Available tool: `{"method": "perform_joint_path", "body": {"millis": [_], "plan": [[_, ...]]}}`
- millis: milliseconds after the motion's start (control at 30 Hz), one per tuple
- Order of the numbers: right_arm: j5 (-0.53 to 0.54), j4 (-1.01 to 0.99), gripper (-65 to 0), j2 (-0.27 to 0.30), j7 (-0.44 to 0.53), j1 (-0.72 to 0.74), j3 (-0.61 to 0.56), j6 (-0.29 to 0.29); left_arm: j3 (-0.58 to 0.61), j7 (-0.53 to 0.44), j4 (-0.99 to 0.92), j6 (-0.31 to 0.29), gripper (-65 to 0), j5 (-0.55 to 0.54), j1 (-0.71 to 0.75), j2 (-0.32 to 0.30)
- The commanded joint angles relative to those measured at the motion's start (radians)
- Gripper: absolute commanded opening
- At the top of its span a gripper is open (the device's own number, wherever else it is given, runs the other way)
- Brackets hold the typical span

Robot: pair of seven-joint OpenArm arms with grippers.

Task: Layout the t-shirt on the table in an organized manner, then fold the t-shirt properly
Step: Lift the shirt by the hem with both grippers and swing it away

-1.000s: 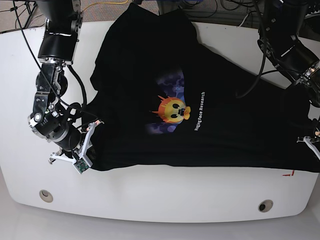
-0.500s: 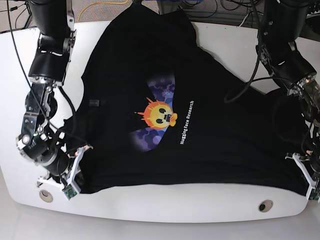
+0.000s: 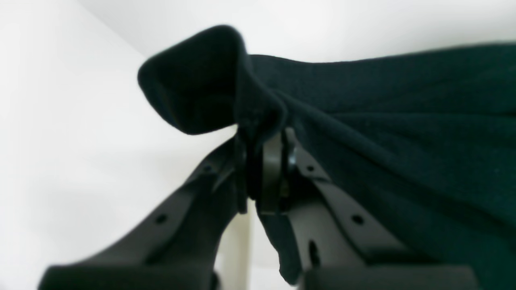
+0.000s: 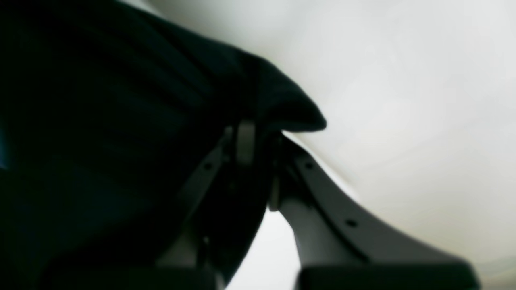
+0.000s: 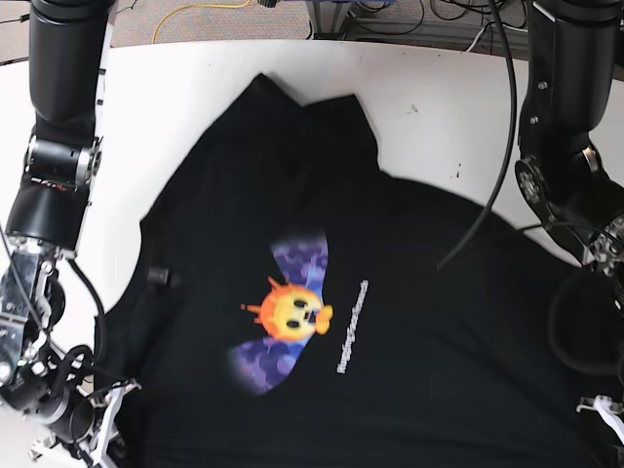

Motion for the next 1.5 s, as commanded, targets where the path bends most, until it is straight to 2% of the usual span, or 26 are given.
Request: {"method": "perform_joint_path", "body": {"millis": [0, 233, 333, 467, 767, 867, 1000, 1200, 1333, 1467], "plan": [[-0.016, -0.043, -64.5, 0.03, -0.016, 0.139, -0.01, -0.01, -0.001, 0.014, -0.005, 0.005, -65.0, 0.015, -0.116, -0.014], [-0.01, -0.149, -64.5, 0.033, -0.048, 0.351, -0.081, -0.01, -0.001, 0.028, -0.076, 0.005, -65.0, 0.015, -0.271, -0.009], [-0.016, -0.163, -64.5, 0.033, -0.048, 0.351, -0.101, -0.01, 0.013, 0.028, -0.094, 0.005, -65.0, 0.016, -0.325, 0.011], [-0.014, -0.163, -64.4, 0.044, -0.053, 0.351, -0.11, -0.01, 0.056, 0.029, -0.099, 0.005, -65.0, 0.016, -0.325, 0.038], [-0.016, -0.157, -64.5, 0.061, -0.134, 0.351, -0.116, -0.01, 0.085, 0.049, -0.097, 0.005, -65.0, 0.015, -0.325, 0.098], [-0.007, -0.155, -64.5, 0.095, -0.16, 0.351, -0.115, -0.01, 0.085, 0.057, -0.094, 0.005, -65.0, 0.015, -0.325, 0.127], [-0.007, -0.112, -64.7, 0.129, -0.176, 0.351, -0.11, -0.01, 0.082, 0.088, -0.06, 0.005, -65.0, 0.013, -0.325, 0.135], [-0.005, 0.037, -64.7, 0.187, -0.199, 0.351, -0.108, -0.01, 0.085, 0.089, 0.007, 0.005, -65.0, 0.009, -0.191, 0.153], [-0.005, 0.152, -64.7, 0.205, -0.269, 0.214, -0.021, -0.01, 0.085, 0.091, 0.055, 0.005, -65.0, 0.009, -0.074, 0.173], [-0.005, 0.248, -64.5, 0.182, -0.311, 0.062, 0.091, -0.01, 0.084, 0.091, 0.082, 0.005, -65.0, 0.009, 0.058, 0.172]]}}
